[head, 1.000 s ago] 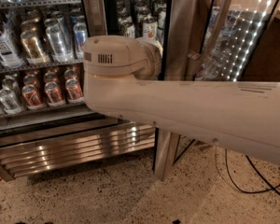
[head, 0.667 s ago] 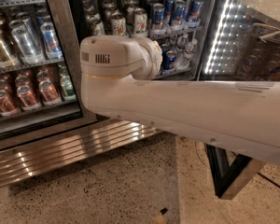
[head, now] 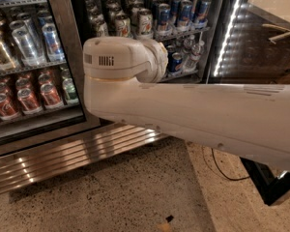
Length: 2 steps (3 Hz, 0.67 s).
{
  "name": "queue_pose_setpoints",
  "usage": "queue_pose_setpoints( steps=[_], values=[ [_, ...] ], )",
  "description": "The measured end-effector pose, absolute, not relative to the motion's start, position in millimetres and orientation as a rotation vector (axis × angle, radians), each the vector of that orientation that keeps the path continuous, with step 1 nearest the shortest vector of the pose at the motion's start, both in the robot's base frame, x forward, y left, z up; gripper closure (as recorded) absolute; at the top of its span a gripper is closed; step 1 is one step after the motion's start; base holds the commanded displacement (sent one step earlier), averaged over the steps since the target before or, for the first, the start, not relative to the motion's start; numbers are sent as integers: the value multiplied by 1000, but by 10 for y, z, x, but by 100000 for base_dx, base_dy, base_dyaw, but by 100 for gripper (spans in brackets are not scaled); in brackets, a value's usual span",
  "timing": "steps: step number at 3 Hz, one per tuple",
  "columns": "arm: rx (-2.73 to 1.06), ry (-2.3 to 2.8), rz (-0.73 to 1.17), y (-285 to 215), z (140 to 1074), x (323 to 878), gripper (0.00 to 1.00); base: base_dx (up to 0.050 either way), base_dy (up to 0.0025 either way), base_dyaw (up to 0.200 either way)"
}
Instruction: Open right fridge door
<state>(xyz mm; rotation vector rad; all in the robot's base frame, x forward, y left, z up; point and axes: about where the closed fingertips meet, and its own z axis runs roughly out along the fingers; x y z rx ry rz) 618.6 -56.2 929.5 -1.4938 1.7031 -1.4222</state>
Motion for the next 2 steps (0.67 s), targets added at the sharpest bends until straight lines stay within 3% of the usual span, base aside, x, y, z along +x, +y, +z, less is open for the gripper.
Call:
queue_pose_setpoints(
  steps=[2],
  values=[
    [-1494, 1703, -1422, -562, 9295, 6186, 34, 0, 0, 0]
  ],
)
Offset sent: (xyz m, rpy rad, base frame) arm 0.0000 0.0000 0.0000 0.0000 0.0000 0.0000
